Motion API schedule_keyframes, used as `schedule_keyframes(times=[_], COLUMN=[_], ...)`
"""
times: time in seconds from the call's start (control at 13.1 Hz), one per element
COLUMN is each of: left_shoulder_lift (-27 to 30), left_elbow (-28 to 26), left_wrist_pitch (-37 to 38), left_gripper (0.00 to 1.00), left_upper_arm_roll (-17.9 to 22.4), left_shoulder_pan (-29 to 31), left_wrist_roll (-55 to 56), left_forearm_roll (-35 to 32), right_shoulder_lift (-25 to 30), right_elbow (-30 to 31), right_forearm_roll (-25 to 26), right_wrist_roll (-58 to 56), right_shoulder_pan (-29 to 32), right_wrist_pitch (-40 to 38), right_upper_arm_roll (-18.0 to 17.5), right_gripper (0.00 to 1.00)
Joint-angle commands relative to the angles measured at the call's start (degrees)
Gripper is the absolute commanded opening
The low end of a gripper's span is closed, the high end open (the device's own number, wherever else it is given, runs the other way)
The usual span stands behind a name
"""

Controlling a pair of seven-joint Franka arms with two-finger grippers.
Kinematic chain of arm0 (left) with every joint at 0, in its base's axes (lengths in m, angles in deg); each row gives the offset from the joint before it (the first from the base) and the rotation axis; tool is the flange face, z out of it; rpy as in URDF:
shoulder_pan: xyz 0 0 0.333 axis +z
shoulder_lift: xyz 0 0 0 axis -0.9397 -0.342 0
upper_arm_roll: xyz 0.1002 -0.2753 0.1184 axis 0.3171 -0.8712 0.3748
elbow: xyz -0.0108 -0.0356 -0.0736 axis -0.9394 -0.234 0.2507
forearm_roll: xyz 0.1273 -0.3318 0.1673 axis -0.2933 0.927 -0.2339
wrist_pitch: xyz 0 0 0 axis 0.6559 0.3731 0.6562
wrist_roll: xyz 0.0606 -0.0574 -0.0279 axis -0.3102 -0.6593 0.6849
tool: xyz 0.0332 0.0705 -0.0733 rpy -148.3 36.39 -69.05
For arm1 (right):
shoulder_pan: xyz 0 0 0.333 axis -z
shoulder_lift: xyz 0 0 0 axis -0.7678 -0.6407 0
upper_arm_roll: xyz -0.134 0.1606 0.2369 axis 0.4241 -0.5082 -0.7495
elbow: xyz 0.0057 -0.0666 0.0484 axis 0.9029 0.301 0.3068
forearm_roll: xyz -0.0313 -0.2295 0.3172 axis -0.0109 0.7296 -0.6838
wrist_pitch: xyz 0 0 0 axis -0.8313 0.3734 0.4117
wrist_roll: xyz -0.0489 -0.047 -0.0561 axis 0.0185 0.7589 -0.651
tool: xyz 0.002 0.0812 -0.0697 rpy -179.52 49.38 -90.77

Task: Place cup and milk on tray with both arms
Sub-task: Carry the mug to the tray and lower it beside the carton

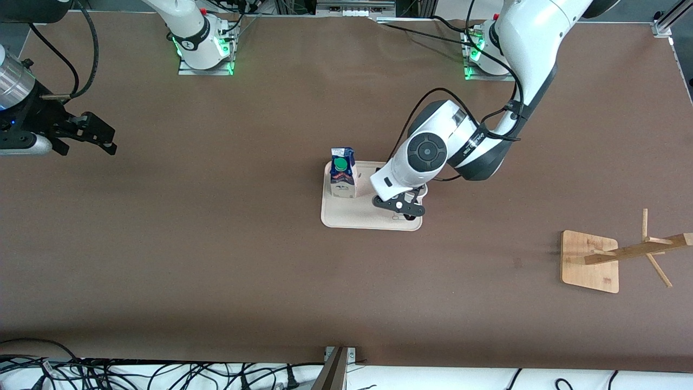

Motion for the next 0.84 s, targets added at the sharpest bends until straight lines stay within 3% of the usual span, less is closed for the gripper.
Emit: schedule_keyframes(times=[0.0, 0.69, 0.76], left_shoulder_lift=[-1.6, -1.2, -1.2], left_elbow=[0.0, -2.8, -2.8], left_wrist_pitch=[0.9, 3.9, 4.6], left_gripper=[0.00, 0.00, 0.09], left_upper_arm_roll=[1.3, 1.4, 1.4], left_shoulder_pan=[-4.4, -4.1, -4.0], left_wrist_roll=[4.6, 7.8, 7.8], left_forearm_roll=[-3.8, -5.2, -5.1], right_shoulder_lift=[0.3, 0.3, 0.3], right_elbow=[-0.2, -0.2, -0.2], right_forearm_roll=[0.6, 0.5, 0.5], right_wrist_roll=[-0.1, -0.1, -0.1], right_shoulder_pan=[0.0, 0.0, 0.1], right_wrist_pitch=[-0.8, -0.9, -0.9], right_upper_arm_roll=[-0.1, 0.1, 0.1], right_gripper=[1.00, 1.00, 1.00])
